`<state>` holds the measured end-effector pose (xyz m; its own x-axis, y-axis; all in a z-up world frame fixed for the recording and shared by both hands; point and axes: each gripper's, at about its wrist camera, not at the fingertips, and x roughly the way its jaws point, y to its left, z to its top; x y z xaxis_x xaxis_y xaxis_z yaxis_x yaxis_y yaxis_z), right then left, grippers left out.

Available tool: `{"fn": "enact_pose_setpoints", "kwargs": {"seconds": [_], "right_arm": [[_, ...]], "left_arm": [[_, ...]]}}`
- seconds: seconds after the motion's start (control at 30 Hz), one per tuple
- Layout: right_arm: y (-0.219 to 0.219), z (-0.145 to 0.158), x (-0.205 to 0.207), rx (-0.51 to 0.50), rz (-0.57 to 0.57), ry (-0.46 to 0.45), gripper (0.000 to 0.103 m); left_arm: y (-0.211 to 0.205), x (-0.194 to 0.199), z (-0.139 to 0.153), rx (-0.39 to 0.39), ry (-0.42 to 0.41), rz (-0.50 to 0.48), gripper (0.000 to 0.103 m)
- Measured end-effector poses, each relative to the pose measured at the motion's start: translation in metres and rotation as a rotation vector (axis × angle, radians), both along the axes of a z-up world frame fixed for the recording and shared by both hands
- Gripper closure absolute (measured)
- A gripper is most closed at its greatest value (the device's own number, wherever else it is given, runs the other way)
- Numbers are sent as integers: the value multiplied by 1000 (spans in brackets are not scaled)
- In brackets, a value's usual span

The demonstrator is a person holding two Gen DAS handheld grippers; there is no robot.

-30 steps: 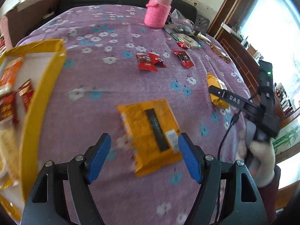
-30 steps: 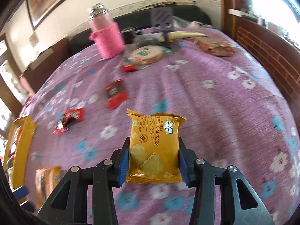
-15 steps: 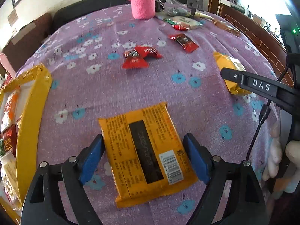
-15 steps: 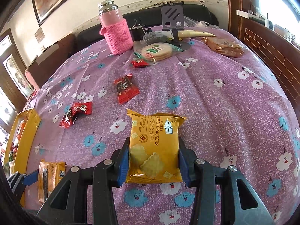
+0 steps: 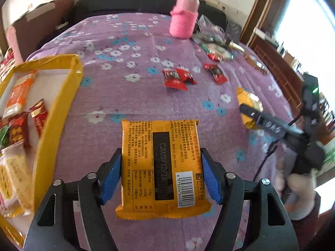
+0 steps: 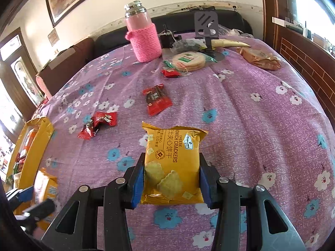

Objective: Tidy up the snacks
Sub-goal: 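Grasp a second orange-yellow biscuit pack with the left tool while the right tool holds its pack, then carry both biscuit packs over the tray and open both tools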

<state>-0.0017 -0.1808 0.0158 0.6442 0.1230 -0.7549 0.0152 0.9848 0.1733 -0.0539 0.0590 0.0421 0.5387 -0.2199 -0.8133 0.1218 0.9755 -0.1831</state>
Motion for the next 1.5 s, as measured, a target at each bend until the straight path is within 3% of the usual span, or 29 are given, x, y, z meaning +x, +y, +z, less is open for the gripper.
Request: {"fn": "enact_pose_setpoints", "kwargs": {"seconds": [0.17,0.33,0.57,0.8,1.0,1.17,1.33,1.5], "right_arm": [[5,-2,0,-5,10,-2,57],[3,-2,-2,-1,-6,-11,57],[-5,-3,-4,15,-54,-7,57],[10,3,-14,1,-24,12,57],[73,45,-28,26,122,-41,57],[152,76,-27,82,296,-38,57],[223,76,-22,161,424,33,58],[294,62,-18,98,509,69,58]], "left_arm": [[31,-22,24,-65,-42,41,33],[74,-39,43,-81,-97,122,33],[152,-57,50,-138,-127,267,33],[201,-72,48,-125,-146,362,33],[232,-74,40,-136,-139,412,33],[250,-67,38,-124,-135,427,33],[268,-51,28,-108,-105,437,33],[275,-35,21,-94,-85,426,33]]}}
